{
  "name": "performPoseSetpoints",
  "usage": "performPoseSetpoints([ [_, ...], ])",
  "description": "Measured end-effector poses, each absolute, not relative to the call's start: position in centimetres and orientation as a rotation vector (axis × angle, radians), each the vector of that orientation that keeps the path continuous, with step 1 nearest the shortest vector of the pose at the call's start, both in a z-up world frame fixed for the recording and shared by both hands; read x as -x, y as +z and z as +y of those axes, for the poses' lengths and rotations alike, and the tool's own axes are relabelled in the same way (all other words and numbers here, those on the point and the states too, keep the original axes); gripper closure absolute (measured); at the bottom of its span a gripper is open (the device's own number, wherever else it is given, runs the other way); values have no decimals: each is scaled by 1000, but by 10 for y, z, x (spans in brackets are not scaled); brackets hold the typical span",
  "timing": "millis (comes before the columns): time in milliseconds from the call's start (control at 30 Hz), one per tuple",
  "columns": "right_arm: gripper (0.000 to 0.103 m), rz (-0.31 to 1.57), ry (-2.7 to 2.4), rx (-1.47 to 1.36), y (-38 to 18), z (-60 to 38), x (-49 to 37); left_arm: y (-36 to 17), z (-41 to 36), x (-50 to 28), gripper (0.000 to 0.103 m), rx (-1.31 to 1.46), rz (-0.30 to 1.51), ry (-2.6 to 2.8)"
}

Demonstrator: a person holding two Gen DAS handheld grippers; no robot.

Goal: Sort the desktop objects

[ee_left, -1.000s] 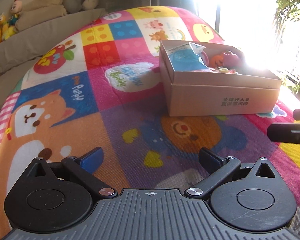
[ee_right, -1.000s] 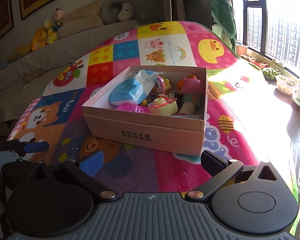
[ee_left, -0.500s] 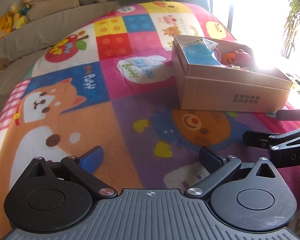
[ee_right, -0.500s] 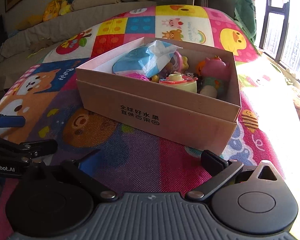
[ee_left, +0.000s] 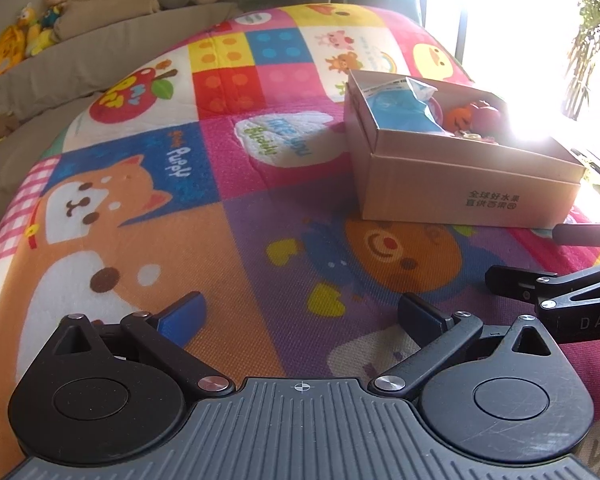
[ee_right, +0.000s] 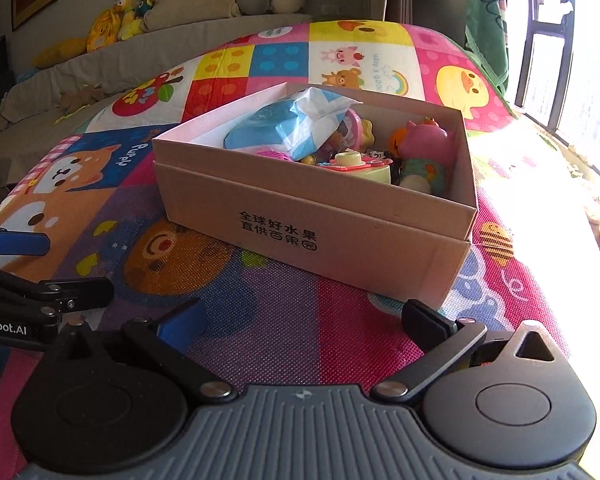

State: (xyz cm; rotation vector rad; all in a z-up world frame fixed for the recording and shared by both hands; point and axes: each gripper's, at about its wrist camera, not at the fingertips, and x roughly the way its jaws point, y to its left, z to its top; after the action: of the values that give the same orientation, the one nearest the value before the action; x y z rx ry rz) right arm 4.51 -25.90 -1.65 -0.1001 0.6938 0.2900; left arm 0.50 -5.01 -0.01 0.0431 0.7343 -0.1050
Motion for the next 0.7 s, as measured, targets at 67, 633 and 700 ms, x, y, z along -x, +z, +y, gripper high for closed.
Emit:
performPoseSetpoints([
  [67, 0, 694, 290, 100, -17, -259, -45, 0, -50, -5, 0, -43, 734, -105],
  [633, 0, 693, 290, 101, -17, -259, -45, 0, -50, -5, 0, -43, 735, -105],
  [700, 0, 694, 290, 99, -17, -259, -43, 0, -50, -5, 0, -45, 735, -103],
])
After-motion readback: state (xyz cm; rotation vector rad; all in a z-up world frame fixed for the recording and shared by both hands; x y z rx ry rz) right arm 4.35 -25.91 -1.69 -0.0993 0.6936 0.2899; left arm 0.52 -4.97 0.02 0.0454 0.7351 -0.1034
